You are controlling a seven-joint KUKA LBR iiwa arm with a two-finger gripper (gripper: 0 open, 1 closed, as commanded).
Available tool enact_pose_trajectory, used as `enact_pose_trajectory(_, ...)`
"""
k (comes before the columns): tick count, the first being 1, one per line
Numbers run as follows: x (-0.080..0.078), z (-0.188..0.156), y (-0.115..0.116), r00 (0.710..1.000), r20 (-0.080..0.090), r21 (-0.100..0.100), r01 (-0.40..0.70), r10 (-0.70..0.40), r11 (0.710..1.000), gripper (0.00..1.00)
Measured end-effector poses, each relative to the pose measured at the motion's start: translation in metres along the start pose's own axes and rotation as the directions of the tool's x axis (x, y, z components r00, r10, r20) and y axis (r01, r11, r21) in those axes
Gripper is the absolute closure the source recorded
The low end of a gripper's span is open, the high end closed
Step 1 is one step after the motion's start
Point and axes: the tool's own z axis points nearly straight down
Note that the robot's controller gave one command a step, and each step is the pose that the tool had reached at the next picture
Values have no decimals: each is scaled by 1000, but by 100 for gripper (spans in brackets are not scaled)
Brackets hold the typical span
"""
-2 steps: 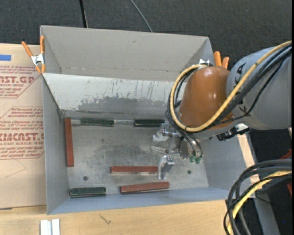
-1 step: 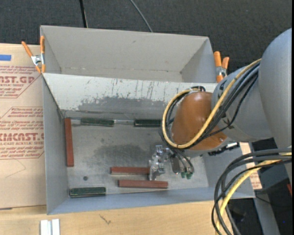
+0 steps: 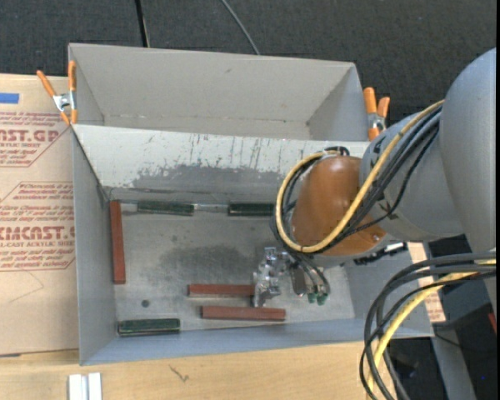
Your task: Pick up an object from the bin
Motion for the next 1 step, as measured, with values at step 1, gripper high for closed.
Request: enact_pose_trajectory(1,-7,-195,-27,1000,-23,2,-4,4,1000,100)
